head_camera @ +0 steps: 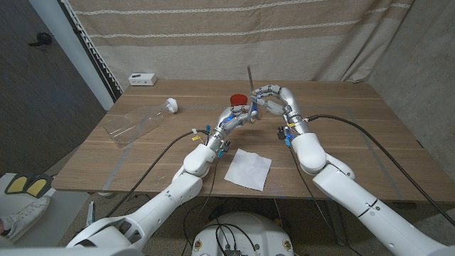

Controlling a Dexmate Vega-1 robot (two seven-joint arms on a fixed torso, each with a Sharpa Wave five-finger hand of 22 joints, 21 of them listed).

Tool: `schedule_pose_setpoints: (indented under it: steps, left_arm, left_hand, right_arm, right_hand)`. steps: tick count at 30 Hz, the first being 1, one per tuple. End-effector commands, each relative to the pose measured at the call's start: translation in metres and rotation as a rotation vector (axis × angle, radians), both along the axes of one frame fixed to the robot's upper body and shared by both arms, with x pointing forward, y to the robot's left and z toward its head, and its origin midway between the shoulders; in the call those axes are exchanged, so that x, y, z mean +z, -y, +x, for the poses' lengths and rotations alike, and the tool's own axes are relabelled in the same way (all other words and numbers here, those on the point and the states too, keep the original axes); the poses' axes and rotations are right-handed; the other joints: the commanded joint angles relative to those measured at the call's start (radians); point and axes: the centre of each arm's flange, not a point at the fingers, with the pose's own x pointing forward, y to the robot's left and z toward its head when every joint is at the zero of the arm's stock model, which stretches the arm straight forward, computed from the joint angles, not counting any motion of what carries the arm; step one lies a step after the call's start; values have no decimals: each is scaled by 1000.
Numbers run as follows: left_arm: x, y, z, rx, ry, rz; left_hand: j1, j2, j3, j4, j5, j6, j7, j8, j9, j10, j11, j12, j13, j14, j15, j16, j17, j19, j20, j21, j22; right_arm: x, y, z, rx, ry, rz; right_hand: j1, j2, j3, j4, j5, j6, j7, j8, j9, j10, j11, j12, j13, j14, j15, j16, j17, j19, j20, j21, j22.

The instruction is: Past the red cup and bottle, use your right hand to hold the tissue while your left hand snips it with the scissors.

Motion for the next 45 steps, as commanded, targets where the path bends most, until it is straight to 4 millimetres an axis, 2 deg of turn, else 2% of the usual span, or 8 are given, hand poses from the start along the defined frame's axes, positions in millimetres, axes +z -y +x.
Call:
schedule_pose_setpoints:
  steps: [1, 14, 20, 30, 35, 38, 41, 45]
  left_arm:
    - [-3, -1, 4, -2, -15, -31]
    - [-3, 1, 6, -6, -17, -39]
    - [-3, 2, 7, -13, -21, -39]
    - [-3, 1, 10, -17, -17, -45]
    - [-3, 0, 12, -19, -15, -48]
    - [-4, 0, 13, -20, -9, -62]
    - [-4, 1, 14, -21, -6, -73]
    - [-5, 2, 15, -30, -13, -83]
  left_hand:
    - [4, 7, 11, -2, -2, 4, -5, 4, 4, 4, 10, 6, 5, 4, 3, 8, 3, -4, -152, 9, 4]
    - [14, 1, 15, -7, -4, 28, -1, 8, 4, 4, 10, 6, 5, 4, 3, 11, 3, -9, -152, 14, 4]
    - [19, -7, 16, -10, -6, 39, -12, 8, 4, 4, 8, 6, 5, 4, 3, 12, 3, -13, -151, 18, 3]
    - [21, -16, 15, -10, -6, 52, -11, 9, 4, 4, 6, 6, 5, 2, 4, 13, 3, -19, -150, 20, 2]
    - [22, -20, 15, -10, -6, 53, -12, 8, 4, 4, 7, 6, 5, 1, 4, 14, 3, -21, -150, 21, 1]
    - [23, -22, 15, -10, -6, 57, -10, 8, 5, 4, 7, 6, 5, 0, 4, 14, 3, -22, -150, 23, 1]
    - [25, -22, 16, -11, -6, 59, -10, 9, 5, 4, 9, 6, 5, 0, 4, 14, 3, -23, -151, 23, 1]
    - [32, -23, 19, -12, -6, 71, -4, 11, 5, 4, 13, 6, 5, -2, 3, 14, 3, -24, -153, 27, 1]
  right_arm:
    - [2, -3, 2, -12, 6, -49]
    - [3, -1, 3, -1, 8, -66]
    - [3, -1, 3, 0, 7, -79]
    - [3, -2, 4, 7, 5, -73]
    - [3, -3, 5, 3, 8, -85]
    - [4, -3, 5, 8, 14, -96]
    - [4, -4, 6, 6, 10, -107]
    - [4, -4, 5, 4, 11, -113]
  right_hand:
    - [102, 107, -8, -2, 9, 62, -70, 1, 7, 49, -53, 8, 3, 7, -178, 8, 5, 2, -4, -3, 6]
    - [100, 107, -13, -1, 15, 54, -72, 2, 13, 51, -54, 10, 7, 4, -178, 9, 7, 0, -6, -9, 6]
    - [99, 108, -18, 0, 20, 45, -73, 4, 23, 47, -55, 8, 7, 1, -178, 9, 8, 0, -7, -13, 6]
    - [97, 104, -25, -1, 27, 30, -72, 6, 34, 44, -57, 7, 12, -10, -178, 4, 8, 3, -3, -18, 7]
    - [74, 108, -39, 13, 36, 5, -71, -1, 36, 28, -56, -7, 6, -31, -175, -5, 7, 7, -5, -27, 8]
    - [30, 108, -61, 35, 43, -42, -71, -19, 35, 5, -52, -24, 1, -52, -173, -16, 3, 9, -6, -38, 9]
    - [-32, 95, -95, 62, 51, -100, -63, -53, 25, -26, -50, -41, -6, -70, -173, -30, -5, 6, -4, -51, 10]
    - [-62, 91, -110, 73, 59, -130, -55, -82, 16, -52, -50, -51, -9, -81, -168, -38, -9, 4, -2, -59, 10]
